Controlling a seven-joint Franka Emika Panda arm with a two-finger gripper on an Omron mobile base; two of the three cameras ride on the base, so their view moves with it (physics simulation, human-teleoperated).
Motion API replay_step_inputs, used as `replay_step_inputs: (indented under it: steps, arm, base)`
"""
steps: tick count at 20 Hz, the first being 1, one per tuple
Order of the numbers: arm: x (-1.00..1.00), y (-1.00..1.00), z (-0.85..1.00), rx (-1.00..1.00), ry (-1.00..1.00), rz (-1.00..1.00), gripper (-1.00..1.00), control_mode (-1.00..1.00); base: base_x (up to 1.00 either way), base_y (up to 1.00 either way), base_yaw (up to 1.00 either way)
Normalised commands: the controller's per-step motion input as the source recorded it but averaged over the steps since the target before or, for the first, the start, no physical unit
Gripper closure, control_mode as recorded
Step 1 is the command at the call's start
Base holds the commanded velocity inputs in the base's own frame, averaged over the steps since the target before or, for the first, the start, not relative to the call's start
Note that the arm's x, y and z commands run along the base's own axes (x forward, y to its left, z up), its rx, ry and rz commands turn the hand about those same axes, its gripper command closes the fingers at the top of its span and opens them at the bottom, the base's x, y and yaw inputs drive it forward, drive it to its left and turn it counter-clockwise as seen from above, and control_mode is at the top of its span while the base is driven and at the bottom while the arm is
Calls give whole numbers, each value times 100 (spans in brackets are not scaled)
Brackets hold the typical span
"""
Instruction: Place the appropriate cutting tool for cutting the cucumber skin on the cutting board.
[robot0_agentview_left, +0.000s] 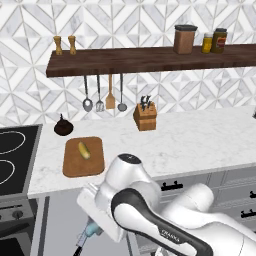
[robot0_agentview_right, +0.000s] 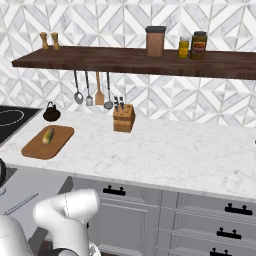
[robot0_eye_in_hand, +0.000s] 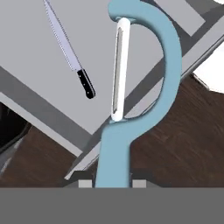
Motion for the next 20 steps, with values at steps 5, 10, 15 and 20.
replay_step_inputs:
  steps: [5,10,15,20]
  arm:
    - [20,59,82,-11,-6,-23,100,-100]
    - [53,33,55,-12,-6,-13,100,-100]
    - [62,1,25,-9,-14,0,100,-100]
    - [69,0,3,-2,-5,0,100,-100]
  base:
    - [0,0,0]
    - [0,0,0]
    - [0,0,0]
    - [0,0,0]
